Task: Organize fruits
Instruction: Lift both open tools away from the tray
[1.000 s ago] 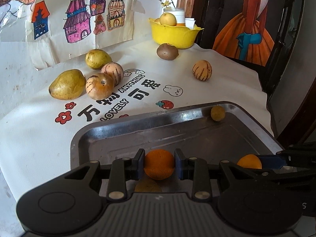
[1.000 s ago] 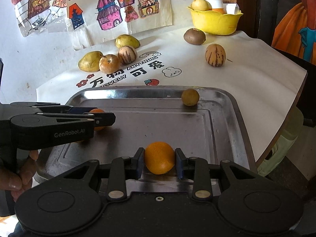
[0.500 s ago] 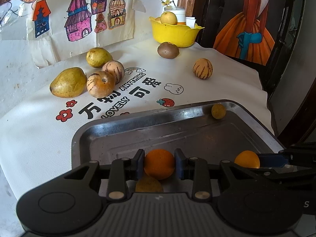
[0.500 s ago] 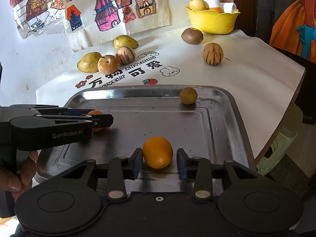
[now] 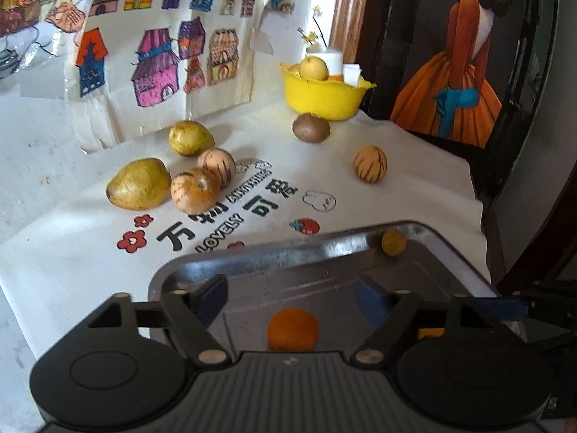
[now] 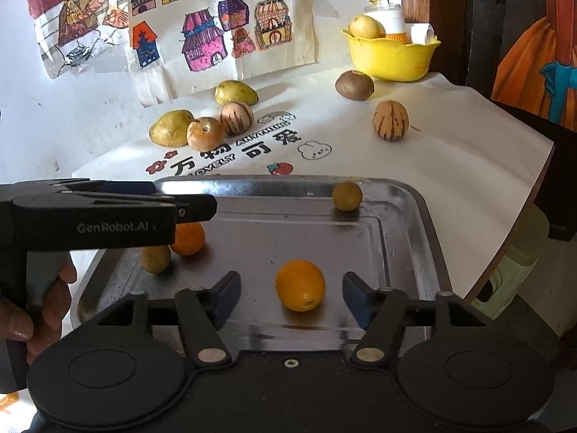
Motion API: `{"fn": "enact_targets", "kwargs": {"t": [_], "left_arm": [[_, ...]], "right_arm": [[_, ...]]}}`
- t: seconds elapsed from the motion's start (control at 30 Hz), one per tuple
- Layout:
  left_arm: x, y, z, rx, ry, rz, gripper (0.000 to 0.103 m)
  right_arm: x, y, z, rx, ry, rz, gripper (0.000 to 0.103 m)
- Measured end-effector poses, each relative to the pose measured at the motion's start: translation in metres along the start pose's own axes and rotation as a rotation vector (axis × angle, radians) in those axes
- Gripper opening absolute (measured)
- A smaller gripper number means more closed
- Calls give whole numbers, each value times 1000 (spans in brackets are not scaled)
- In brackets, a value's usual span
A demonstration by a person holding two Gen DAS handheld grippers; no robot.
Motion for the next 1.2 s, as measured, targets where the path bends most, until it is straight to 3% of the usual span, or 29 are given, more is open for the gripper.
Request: {"fn": "enact_targets", "kwargs": {"t": [0.1, 0.17, 0.3, 0.67, 1.2], "left_arm": [[4, 3, -5, 24, -14, 6, 92], [6, 5, -8, 43, -21, 14, 100], [9, 9, -12, 93, -34, 40, 102], [28, 32, -21, 138, -63, -7, 102], [61, 81, -29, 197, -125, -83, 102]], "right_arm": [[5, 3, -2, 8, -14, -1, 85], [6, 5, -3, 14, -19, -2, 88], [10, 7, -6, 17, -31, -8, 100], [22, 13, -15, 21, -59, -12, 102], [49, 50, -41, 90, -132, -50, 102]]}}
Point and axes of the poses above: each gripper's, at about its wrist camera, not at the fingertips, and x roughly against the way its jaws point, y to its left, z to its underside, the point moved 10 cm from there along -x, roughly the way its jaws point, and after that the axes turned 2 degrees about -x, right-handed, at the moved point
